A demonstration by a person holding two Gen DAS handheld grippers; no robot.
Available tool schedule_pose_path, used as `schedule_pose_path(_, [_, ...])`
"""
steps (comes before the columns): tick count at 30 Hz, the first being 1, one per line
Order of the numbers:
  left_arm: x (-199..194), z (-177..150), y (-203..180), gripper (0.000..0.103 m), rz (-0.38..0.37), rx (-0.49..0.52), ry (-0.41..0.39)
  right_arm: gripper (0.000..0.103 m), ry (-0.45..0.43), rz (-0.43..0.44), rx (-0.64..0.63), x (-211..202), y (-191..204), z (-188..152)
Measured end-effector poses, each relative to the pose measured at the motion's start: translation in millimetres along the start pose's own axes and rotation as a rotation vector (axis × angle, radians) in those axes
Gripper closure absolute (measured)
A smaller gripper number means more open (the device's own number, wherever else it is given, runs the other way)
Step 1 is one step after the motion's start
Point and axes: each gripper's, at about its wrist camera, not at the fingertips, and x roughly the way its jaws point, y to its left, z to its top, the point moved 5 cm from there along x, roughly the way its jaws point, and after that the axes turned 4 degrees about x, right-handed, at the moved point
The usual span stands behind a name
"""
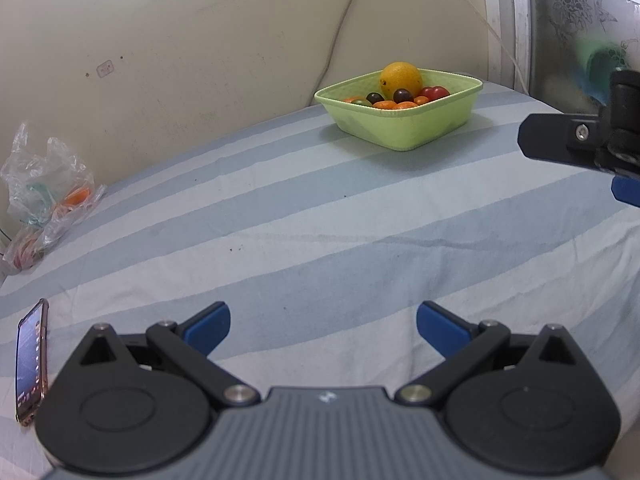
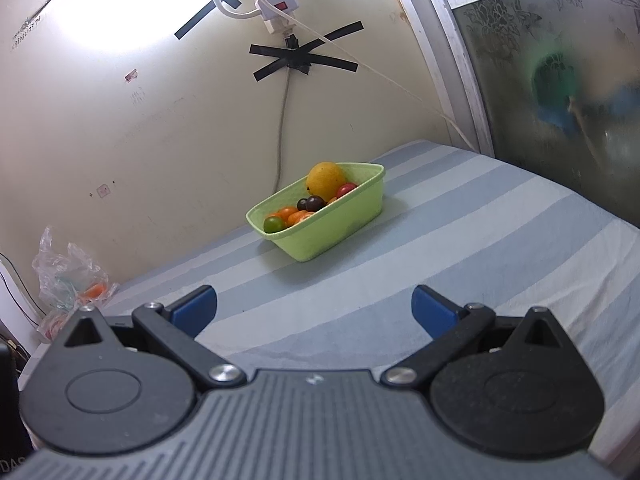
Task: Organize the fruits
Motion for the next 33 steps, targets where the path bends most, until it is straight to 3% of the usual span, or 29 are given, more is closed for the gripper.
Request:
schedule_pose_path(27, [2.1, 0.2, 1.1, 0.0, 0.004, -0.003, -0.002, 0.0, 0.006, 0.001, 0.002, 2.5, -1.0, -2.1])
schedule_pose_path(33, [-3.6, 1.8, 4.2, 0.0, -0.02, -0.021, -0.033, 0.0, 0.006, 0.002, -0.001, 2.7, -1.1, -2.0])
